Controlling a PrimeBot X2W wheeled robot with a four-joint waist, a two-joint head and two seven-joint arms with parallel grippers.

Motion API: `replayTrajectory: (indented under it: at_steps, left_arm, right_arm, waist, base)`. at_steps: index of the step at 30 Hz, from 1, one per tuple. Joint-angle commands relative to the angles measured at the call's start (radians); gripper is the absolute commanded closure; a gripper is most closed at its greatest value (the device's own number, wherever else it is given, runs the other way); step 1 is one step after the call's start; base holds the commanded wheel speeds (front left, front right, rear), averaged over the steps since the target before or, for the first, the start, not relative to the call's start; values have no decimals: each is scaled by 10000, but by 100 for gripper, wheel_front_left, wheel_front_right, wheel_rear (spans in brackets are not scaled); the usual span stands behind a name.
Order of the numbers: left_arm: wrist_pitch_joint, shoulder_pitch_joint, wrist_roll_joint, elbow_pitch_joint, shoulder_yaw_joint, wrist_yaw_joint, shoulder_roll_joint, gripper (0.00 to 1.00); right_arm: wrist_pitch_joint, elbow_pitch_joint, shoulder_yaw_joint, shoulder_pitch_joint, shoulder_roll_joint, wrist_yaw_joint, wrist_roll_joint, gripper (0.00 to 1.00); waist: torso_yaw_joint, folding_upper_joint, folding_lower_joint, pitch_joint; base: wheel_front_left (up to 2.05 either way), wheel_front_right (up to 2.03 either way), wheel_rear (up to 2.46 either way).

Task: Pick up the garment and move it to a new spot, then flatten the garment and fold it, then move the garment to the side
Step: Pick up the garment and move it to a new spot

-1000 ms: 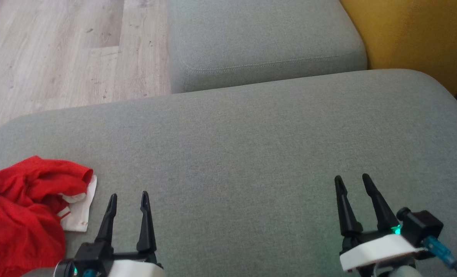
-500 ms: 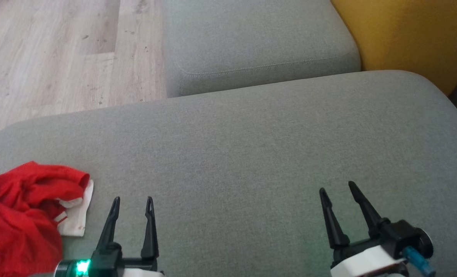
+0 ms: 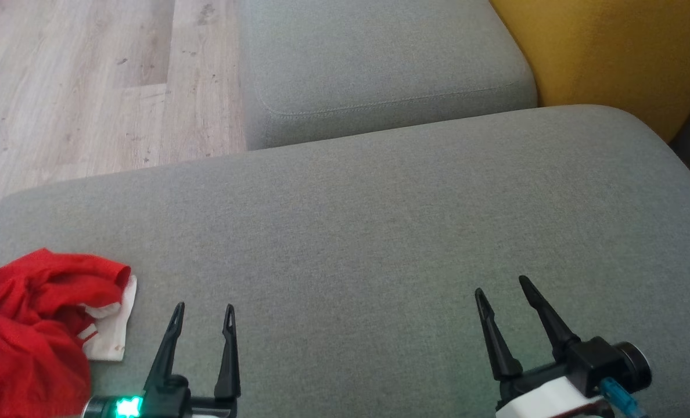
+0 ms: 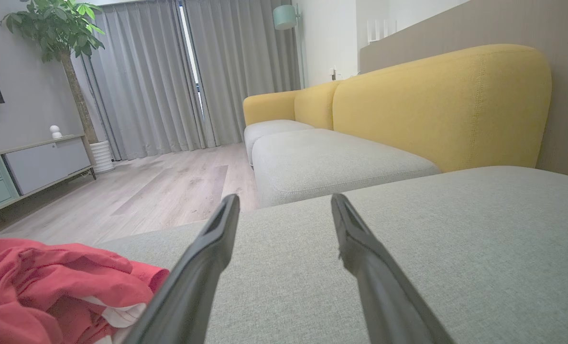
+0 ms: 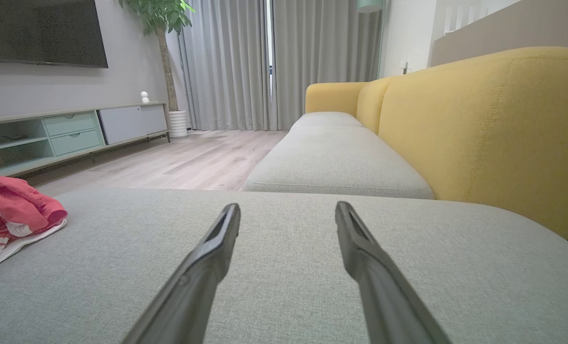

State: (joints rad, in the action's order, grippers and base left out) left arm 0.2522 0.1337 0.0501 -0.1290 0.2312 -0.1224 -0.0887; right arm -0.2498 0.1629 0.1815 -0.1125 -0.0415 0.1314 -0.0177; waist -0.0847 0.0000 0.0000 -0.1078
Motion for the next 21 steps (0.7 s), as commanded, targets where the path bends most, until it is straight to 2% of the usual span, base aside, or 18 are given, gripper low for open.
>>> replayTrajectory:
  at_steps: [1,14,21]
  left_arm:
    - [95,-374,-102,233,-369,61,44,0]
    - [95,-365,-199,124,-457,265,121,0]
    - [95,-417,-278,103,-487,296,141,0]
  right_arm:
    - [-120,-350,188,323,-87,-7,6,0]
    - [-120,-381,145,282,-87,-7,-22,0]
    - [-120,-388,91,214,-87,-7,-46,0]
  waist:
    - [4,0,0,3]
    - [154,0,0,12]
    - [775,0,0,74]
  base:
    - [0,0,0]
    - [0,0,0]
    - [0,0,0]
